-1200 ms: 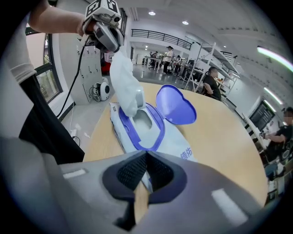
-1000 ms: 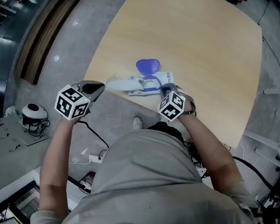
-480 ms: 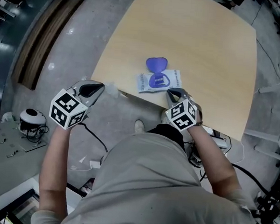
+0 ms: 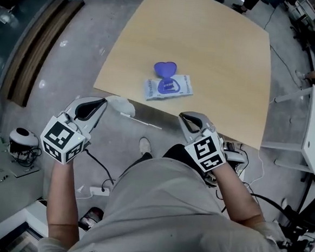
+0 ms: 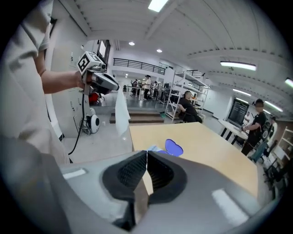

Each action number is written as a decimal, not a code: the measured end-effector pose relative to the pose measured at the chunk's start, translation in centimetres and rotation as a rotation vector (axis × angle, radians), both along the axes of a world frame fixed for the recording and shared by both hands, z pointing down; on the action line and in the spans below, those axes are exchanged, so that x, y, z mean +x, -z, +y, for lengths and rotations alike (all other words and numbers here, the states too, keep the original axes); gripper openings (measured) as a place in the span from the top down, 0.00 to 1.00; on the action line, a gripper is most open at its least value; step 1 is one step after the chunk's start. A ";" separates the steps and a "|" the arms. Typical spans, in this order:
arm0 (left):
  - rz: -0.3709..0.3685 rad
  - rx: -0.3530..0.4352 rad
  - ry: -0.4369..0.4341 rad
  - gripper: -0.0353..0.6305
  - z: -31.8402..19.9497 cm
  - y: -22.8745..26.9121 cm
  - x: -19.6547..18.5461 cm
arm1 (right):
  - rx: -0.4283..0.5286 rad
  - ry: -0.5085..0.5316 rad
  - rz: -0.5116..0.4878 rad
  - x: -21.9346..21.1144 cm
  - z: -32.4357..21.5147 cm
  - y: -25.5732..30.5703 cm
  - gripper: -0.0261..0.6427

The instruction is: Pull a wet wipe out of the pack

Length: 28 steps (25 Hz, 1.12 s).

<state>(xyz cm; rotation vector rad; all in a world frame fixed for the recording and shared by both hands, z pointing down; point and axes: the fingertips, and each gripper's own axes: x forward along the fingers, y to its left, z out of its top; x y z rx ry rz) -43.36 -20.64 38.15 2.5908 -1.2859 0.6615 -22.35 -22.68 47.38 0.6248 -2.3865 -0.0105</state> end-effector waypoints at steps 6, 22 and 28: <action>0.015 0.098 0.026 0.94 4.6 4.1 5.4 | 0.053 0.061 -0.056 3.5 4.2 3.8 0.95; 0.063 0.117 0.241 0.94 21.9 4.9 25.6 | 0.006 0.217 -0.132 20.7 19.7 2.2 0.95; 0.005 0.104 0.234 0.94 26.2 5.5 28.2 | -0.023 0.242 -0.145 22.0 23.4 2.7 0.95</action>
